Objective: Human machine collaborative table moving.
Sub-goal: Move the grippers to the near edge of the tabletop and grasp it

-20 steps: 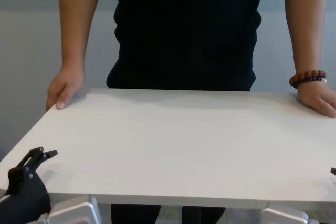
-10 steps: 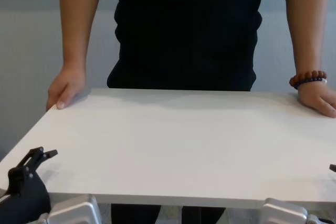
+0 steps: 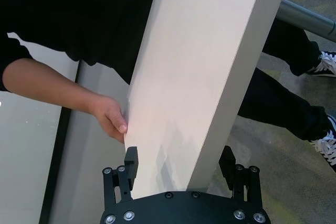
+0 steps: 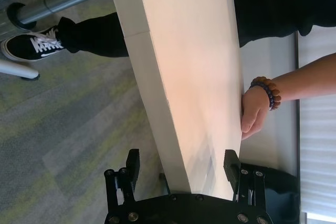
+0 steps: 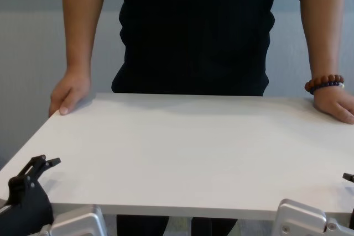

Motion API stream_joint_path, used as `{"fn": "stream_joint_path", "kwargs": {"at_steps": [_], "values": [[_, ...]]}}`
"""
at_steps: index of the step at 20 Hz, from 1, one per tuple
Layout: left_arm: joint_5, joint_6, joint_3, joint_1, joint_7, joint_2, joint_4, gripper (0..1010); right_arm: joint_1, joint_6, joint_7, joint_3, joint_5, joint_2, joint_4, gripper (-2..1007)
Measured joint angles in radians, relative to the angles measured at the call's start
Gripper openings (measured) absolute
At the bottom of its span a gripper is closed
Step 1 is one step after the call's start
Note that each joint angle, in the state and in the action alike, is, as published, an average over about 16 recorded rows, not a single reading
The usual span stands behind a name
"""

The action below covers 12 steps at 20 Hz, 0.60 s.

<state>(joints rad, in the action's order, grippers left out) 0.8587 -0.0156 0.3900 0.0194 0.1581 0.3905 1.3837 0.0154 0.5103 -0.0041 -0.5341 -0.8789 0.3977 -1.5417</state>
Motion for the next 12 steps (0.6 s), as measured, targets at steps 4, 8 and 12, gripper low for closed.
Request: {"fn": "stream_joint_path", "kwargs": {"at_steps": [4,8,12], "values": [[0.0,0.0,0.0,0.0,0.0,0.0,0.0,1000,-0.001,-0.008,-0.001,0.004,0.008,-0.002,0.001,1000],[0.0,0.0,0.0,0.0,0.0,0.0,0.0,1000,-0.001,-0.003,0.0,0.002,0.004,-0.001,0.0,1000],[0.0,0.0,0.0,0.0,0.0,0.0,0.0,1000,-0.001,0.002,0.0,-0.001,-0.001,0.0,-0.001,1000]]}}
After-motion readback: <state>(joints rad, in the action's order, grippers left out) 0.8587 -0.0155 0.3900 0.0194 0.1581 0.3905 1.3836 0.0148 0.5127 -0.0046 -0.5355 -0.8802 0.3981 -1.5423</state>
